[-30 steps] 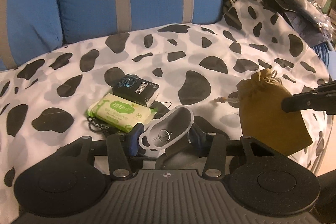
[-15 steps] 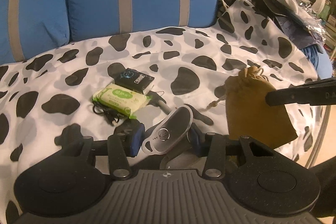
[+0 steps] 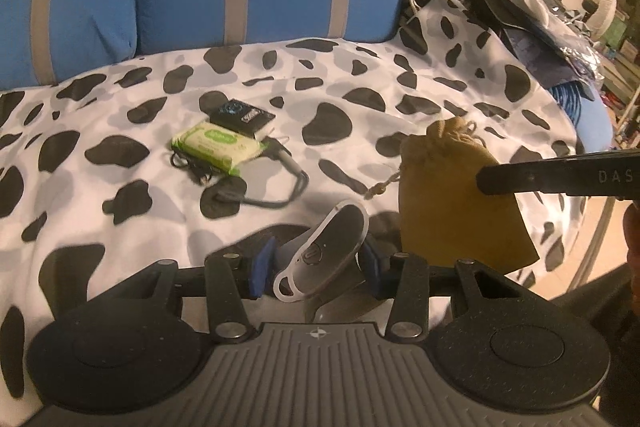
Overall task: Organize soft objects
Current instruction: 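Grasp the grey earbud case with left tool while right tool holds the pouch, then carry the pouch and earbud case to the cardboard box and lower them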
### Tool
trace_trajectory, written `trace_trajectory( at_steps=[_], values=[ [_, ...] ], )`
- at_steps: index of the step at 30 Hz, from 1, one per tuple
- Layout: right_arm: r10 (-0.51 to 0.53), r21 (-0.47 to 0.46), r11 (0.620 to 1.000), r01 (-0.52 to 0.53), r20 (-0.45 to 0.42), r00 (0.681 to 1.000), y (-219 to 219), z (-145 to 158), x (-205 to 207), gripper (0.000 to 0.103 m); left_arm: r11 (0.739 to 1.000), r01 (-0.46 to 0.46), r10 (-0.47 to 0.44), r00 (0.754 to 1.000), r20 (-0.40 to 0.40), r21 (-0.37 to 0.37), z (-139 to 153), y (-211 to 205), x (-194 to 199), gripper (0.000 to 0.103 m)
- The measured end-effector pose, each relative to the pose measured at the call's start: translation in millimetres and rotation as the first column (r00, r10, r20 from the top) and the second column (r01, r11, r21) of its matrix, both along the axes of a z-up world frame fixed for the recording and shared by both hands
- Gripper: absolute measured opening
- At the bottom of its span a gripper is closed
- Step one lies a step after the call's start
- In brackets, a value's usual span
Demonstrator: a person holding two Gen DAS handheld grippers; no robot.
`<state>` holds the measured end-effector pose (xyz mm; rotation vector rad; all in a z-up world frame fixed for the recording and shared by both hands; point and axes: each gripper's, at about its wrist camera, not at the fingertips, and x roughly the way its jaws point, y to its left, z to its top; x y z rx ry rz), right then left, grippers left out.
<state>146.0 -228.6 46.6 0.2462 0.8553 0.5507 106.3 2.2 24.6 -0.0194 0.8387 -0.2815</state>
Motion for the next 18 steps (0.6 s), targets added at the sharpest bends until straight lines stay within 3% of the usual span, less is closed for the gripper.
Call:
trace_trajectory(
  at_steps=[11, 18],
  values=[
    [0.029, 0.021, 0.999, -0.028, -0.023, 0.999, 1, 5, -50, 0.003, 0.998, -0.036, 0.032, 0.997, -0.067, -0.055, 6, 1, -44, 0.044],
    [0.104, -0.013, 0.994, -0.104, 0.004, 0.995, 10, 10, -86, 0.003, 1.0, 0.025, -0.025, 0.993, -0.114, -0.007, 2, -16, -70, 0.044]
  ],
)
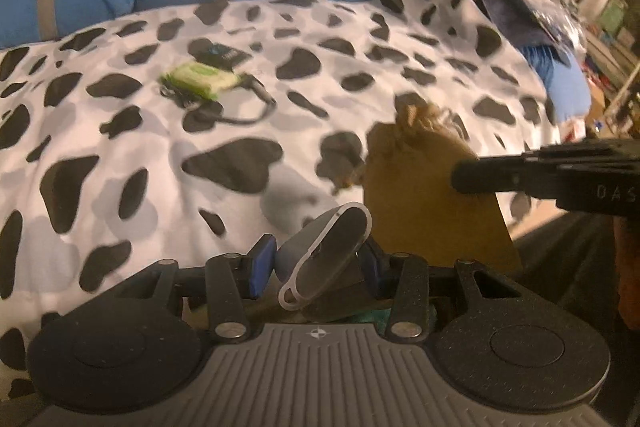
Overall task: Organize soft objects
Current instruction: 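Carry the pouch and earbud case to the cardboard box and lower them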
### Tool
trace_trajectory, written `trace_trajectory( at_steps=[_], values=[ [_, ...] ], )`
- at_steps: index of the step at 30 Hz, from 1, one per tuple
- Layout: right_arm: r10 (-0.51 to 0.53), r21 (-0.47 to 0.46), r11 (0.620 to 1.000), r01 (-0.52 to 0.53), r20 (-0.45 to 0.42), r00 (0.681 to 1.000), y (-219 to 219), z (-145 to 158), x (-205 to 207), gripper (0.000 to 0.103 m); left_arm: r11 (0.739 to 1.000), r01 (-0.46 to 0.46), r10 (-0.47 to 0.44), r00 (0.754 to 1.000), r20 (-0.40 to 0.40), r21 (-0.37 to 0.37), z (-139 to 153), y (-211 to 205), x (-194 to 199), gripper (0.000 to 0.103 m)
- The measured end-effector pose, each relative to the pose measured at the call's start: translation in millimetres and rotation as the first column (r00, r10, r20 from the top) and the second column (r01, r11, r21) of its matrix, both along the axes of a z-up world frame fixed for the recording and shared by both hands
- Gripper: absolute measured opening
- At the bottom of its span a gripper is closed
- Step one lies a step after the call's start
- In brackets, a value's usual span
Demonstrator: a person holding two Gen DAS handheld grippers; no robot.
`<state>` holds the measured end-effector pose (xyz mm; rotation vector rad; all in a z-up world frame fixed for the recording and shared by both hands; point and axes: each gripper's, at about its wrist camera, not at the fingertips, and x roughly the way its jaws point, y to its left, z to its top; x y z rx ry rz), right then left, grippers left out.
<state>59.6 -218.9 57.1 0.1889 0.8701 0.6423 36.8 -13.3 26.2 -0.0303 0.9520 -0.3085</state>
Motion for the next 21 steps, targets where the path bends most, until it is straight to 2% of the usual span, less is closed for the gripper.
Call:
trace_trajectory(
  at_steps=[9, 14, 16, 17, 18, 21],
  values=[
    [0.039, -0.03, 0.999, -0.04, -0.02, 0.999, -3, 1, -35, 0.003, 0.999, -0.018, 0.015, 0.994, -0.111, -0.029, -11, 2, -15, 0.044],
    [0.057, -0.058, 0.997, -0.059, -0.036, 0.998, -3, -2, -47, 0.003, 0.999, -0.008, 0.003, 0.985, -0.175, -0.031, -18, -4, -15, 0.047],
    [0.061, -0.065, 0.996, -0.064, -0.045, 0.997, -3, -4, -50, 0.003, 0.999, -0.013, 0.005, 0.981, -0.196, -0.037, -20, -5, -15, 0.057],
    [0.062, -0.069, 0.995, -0.065, -0.049, 0.997, -2, -4, -51, 0.003, 0.999, -0.021, 0.013, 0.98, -0.197, -0.041, -20, -4, -15, 0.071],
    [0.063, -0.072, 0.995, -0.067, -0.055, 0.996, -2, -5, -52, 0.003, 0.999, -0.029, 0.021, 0.981, -0.191, -0.042, -19, -3, -16, 0.075],
    [0.077, -0.083, 0.993, -0.082, -0.068, 0.995, 2, -8, -55, 0.003, 0.997, -0.056, 0.047, 0.983, -0.175, -0.049, -15, 1, -20, 0.075]
  ],
)
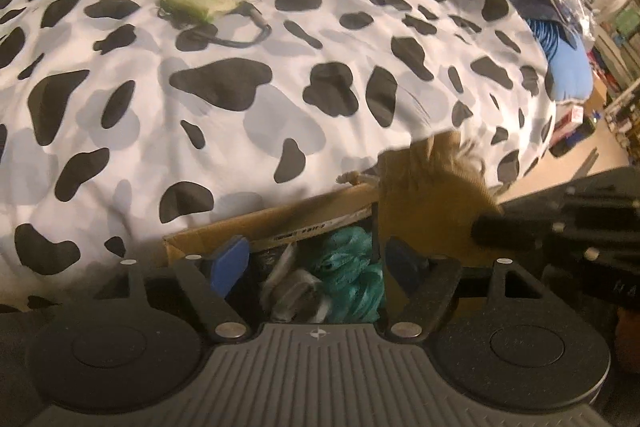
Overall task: Organize soft objects
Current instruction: 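Carry the pouch and earbud case to the cardboard box and lower them, then open both tools and release the pouch and case into the box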
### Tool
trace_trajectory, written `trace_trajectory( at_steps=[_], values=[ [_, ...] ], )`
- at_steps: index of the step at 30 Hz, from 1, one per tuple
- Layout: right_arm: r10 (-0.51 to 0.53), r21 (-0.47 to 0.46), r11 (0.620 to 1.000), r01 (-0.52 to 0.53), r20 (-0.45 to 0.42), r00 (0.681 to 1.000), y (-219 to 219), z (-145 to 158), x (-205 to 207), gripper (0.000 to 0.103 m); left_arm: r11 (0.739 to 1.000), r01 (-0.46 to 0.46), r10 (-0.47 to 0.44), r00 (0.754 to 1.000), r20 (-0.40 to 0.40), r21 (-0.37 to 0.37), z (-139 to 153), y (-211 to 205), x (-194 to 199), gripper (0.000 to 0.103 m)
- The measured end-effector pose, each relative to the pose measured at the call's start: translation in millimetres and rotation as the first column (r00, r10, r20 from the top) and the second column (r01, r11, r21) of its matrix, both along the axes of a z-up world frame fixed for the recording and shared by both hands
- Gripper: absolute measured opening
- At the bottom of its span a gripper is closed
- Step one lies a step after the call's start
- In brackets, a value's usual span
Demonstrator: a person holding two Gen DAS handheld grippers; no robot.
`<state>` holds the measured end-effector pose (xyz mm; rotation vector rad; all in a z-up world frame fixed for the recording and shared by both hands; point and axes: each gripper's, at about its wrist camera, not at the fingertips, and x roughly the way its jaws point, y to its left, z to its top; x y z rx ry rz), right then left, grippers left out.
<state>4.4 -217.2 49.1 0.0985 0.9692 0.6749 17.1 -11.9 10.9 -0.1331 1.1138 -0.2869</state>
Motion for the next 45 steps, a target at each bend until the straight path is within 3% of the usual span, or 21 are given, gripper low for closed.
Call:
trace_trajectory(
  at_steps=[8, 16, 17, 19, 20, 21, 24, 30, 45],
  values=[
    [0.05, -0.029, 0.998, -0.05, -0.019, 0.999, 14, -5, -1, 0.003, 0.994, -0.103, 0.102, 0.994, 0.03, 0.042, 6, 11, -1, 0.075],
    [0.13, -0.002, 0.991, -0.13, -0.068, 0.989, 29, -10, 0, 0.006, 0.978, -0.21, 0.209, 0.977, 0.047, 0.017, 10, 32, 0, 0.075],
    [0.125, -0.02, 0.992, -0.127, -0.081, 0.989, 30, -13, 1, 0.013, 0.976, -0.216, 0.215, 0.975, 0.047, 0.015, 10, 33, 0, 0.075],
    [0.11, -0.059, 0.991, -0.116, -0.1, 0.989, 33, -18, 2, 0.041, 0.974, -0.226, 0.225, 0.973, 0.048, 0.011, 11, 35, 0, 0.075],
    [0.103, -0.078, 0.991, -0.111, -0.099, 0.99, 34, -19, 2, 0.066, 0.974, -0.228, 0.227, 0.973, 0.05, 0.01, 11, 35, 0, 0.075],
    [0.101, -0.095, 0.989, -0.11, -0.091, 0.991, 35, -19, 1, 0.082, 0.973, -0.229, 0.229, 0.972, 0.051, 0.01, 11, 35, 1, 0.075],
    [0.111, -0.112, 0.986, -0.119, -0.08, 0.991, 35, -19, -1, 0.096, 0.974, -0.228, 0.227, 0.972, 0.053, 0.008, 11, 35, 1, 0.075],
    [0.078, -0.15, 0.985, -0.092, -0.094, 0.993, 34, -23, 3, 0.103, 0.975, -0.218, 0.217, 0.975, 0.049, 0.03, 9, 32, 1, 0.075],
    [-0.053, -0.253, 0.967, 0.025, -0.104, 0.993, 25, -34, 15, 0.103, 0.96, -0.251, 0.253, 0.968, 0.006, 0.124, -1, 35, 2, 0.075]
  ],
)
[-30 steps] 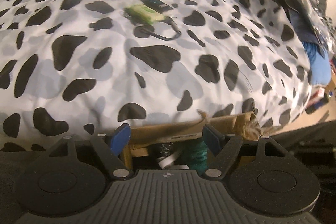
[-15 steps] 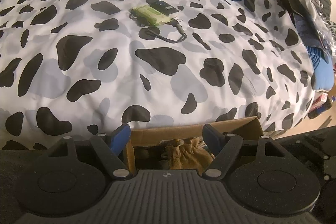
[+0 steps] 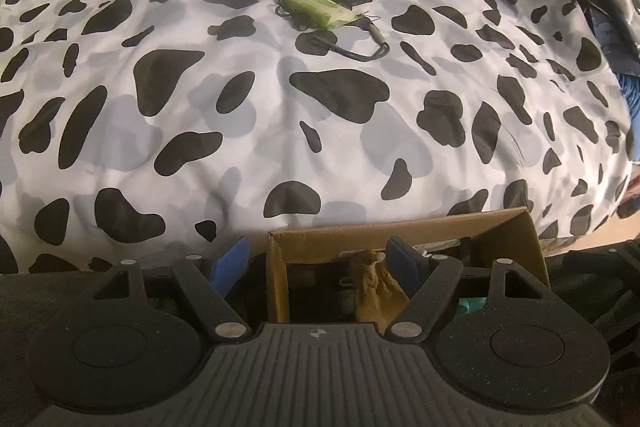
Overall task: Organize soft objects
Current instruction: 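Open both tools and release the pouch and case into the box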
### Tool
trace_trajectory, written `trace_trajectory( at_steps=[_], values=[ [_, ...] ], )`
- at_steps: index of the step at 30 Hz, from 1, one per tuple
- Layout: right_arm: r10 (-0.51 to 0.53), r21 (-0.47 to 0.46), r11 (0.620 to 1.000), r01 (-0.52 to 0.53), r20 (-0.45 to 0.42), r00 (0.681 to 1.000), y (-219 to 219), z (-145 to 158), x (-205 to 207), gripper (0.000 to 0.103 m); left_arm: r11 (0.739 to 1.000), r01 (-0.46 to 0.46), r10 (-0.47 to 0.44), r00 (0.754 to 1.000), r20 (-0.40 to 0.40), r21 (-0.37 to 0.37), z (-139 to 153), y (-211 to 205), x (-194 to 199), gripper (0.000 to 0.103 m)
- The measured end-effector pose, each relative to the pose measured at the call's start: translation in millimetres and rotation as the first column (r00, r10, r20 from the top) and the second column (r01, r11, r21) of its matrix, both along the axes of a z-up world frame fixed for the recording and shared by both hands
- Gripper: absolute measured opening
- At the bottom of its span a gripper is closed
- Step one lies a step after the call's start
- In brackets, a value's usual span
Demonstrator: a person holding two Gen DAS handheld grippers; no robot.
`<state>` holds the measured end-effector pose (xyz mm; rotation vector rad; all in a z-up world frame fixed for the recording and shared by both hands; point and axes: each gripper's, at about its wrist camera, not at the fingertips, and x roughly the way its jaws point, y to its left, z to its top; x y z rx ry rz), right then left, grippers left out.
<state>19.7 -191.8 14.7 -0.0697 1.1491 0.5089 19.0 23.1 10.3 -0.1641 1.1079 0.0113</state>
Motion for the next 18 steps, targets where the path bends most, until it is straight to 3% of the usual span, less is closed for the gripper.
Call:
trace_trajectory(
  at_steps=[11, 18],
  values=[
    [-0.067, 0.014, 0.998, 0.066, 0.022, 0.998, -5, 3, 10, 0.103, 1.0, -0.002, 0.002, 1.0, 0.028, -0.014, 5, 1, 0, 0.075],
    [-0.098, 0.026, 0.995, 0.096, 0.088, 0.991, -9, 11, 17, 0.103, 1.0, 0.009, -0.009, 0.999, 0.051, 0.0, 6, -3, 4, 0.075]
  ],
)
